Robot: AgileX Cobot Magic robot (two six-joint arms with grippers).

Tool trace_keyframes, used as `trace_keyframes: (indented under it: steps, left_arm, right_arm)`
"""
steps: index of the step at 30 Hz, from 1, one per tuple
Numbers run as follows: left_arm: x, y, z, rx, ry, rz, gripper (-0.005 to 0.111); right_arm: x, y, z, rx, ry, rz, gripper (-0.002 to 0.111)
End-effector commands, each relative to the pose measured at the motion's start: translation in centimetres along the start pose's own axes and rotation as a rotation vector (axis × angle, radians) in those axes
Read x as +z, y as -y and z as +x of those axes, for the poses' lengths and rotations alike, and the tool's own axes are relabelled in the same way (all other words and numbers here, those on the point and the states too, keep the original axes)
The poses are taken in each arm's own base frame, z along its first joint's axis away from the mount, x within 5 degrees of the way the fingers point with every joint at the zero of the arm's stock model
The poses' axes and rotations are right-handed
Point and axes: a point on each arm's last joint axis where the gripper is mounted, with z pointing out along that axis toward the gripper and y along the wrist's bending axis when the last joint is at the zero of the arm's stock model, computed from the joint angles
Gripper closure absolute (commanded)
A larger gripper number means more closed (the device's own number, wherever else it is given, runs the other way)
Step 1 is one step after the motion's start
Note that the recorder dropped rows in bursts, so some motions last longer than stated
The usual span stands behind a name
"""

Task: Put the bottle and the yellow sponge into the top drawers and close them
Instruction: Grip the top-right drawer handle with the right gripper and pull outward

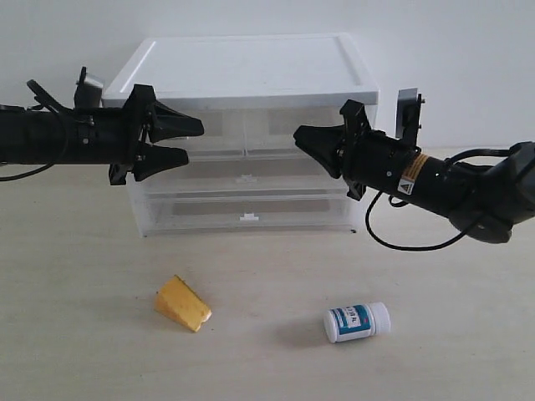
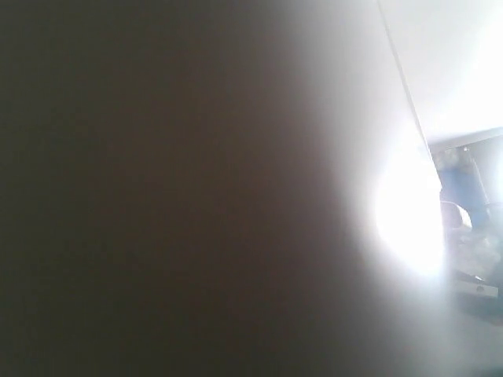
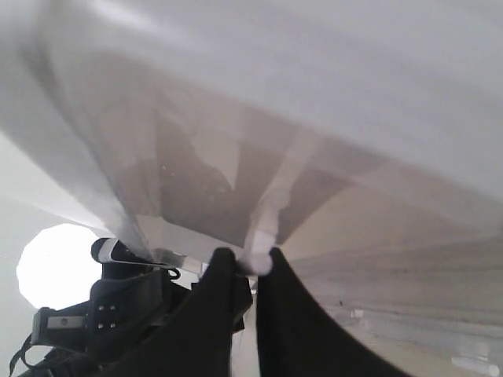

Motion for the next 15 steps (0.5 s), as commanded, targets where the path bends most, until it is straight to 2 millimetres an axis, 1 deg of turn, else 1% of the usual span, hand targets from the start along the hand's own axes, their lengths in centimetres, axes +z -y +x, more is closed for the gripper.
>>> trace_keyframes:
  steps: [1,5,8,13,15]
  left_arm:
    - [0.2,-0.7,-1.1,0.006,0.085,-0.064,0.046]
    - [0.1,-0.8,-1.1,0.008,0.086,-0.065,0.046]
    - [0.0,-0.8,-1.2,0.008,0.087,-0.065,0.046]
    - [0.0,-0.8,-1.1,0.011,0.083,-0.065,0.046]
    - [0.0,-0.8,-1.1,0.011,0.083,-0.065,0.046]
  right_arm:
    - [-0.9,-0.8,0.0,-0.018,0.020,-0.023,0.108]
    - [-1.7,-1.5,0.6,-0.019,0.013,-0.014,0.108]
    - [-2.7,-2.5,1.4,-0.017,-0.011,-0.005,0.108]
    - [-3.7,-3.2,2.5,-0.025,-0.041,0.009,0.108]
    - [-4.5,-3.5,3.1,-0.025,-0.045,0.021,0.108]
